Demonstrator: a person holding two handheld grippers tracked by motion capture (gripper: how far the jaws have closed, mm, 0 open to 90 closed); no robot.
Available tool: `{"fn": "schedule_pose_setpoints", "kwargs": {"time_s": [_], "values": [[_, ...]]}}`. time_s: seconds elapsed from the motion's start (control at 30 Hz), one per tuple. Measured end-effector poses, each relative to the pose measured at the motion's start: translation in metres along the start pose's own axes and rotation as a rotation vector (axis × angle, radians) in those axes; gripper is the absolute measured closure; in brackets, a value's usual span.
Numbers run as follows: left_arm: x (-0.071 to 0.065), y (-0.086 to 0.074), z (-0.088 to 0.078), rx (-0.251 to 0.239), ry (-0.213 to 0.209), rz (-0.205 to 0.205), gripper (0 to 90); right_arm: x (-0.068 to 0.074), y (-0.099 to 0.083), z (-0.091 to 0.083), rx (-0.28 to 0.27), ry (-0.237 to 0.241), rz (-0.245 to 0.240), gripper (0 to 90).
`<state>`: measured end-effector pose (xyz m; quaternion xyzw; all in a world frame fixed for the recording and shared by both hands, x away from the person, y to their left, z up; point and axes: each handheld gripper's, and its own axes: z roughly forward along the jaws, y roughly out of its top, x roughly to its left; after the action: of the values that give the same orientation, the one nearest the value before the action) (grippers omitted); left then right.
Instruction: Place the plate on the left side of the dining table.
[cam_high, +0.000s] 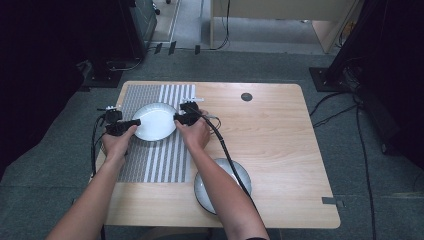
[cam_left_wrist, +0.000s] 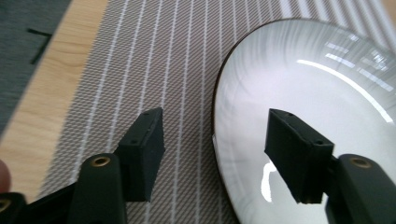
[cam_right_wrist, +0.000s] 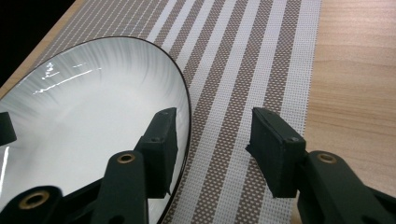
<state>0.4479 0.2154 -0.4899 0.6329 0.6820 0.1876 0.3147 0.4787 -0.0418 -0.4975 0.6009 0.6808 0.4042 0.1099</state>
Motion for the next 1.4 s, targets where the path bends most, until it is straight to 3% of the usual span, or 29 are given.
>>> {"fn": "schedule_pose_setpoints", "kwargs": {"time_s": [0.07, 0.2, 0.27, 0.33, 0.4, 0.43, 0.47, 0.67, 0.87, 1.03, 1.13, 1.4], "values": [[0.000, 0.000, -0.003, 0.008, -0.011, 0.002, 24.5, -0.001, 0.002, -0.002, -0.001, 0.035, 0.014, 51.9], [-0.001, 0.000, -0.012, -0.027, -0.037, 0.005, 15.5, -0.004, 0.005, -0.009, -0.017, 0.060, 0.037, 42.5], [-0.003, 0.000, -0.018, -0.046, -0.052, 0.016, 13.2, -0.004, 0.006, -0.013, -0.011, 0.041, 0.048, 36.2], [-0.006, -0.002, -0.022, -0.050, -0.067, 0.037, 11.7, -0.006, 0.006, -0.019, -0.006, -0.002, 0.024, 25.2], [-0.007, -0.005, -0.024, -0.050, -0.091, 0.046, 11.3, -0.009, 0.005, -0.026, -0.021, -0.021, -0.009, 22.8], [-0.007, -0.005, -0.024, -0.050, -0.091, 0.046, 10.9, -0.009, 0.005, -0.026, -0.021, -0.021, -0.009, 22.8], [-0.007, -0.008, -0.027, -0.059, -0.102, 0.045, 10.9, -0.012, 0.005, -0.032, -0.016, -0.010, -0.040, 21.1], [-0.007, -0.013, -0.033, -0.052, -0.107, 0.045, 10.9, -0.020, 0.005, -0.052, -0.044, 0.016, -0.038, 21.0], [-0.013, -0.015, -0.042, -0.047, -0.137, 0.063, 10.7, -0.027, 0.007, -0.074, -0.065, 0.038, -0.023, 21.3], [-0.017, -0.018, -0.054, -0.081, -0.175, 0.077, 9.6, -0.033, 0.006, -0.088, -0.066, 0.003, -0.044, 22.0], [-0.021, -0.023, -0.064, -0.100, -0.209, 0.084, 9.5, -0.039, 0.003, -0.099, -0.065, 0.025, -0.049, 21.6], [-0.030, -0.035, -0.081, -0.132, -0.226, 0.130, 9.4, -0.059, -0.001, -0.128, -0.119, 0.007, -0.051, 21.4]]}}
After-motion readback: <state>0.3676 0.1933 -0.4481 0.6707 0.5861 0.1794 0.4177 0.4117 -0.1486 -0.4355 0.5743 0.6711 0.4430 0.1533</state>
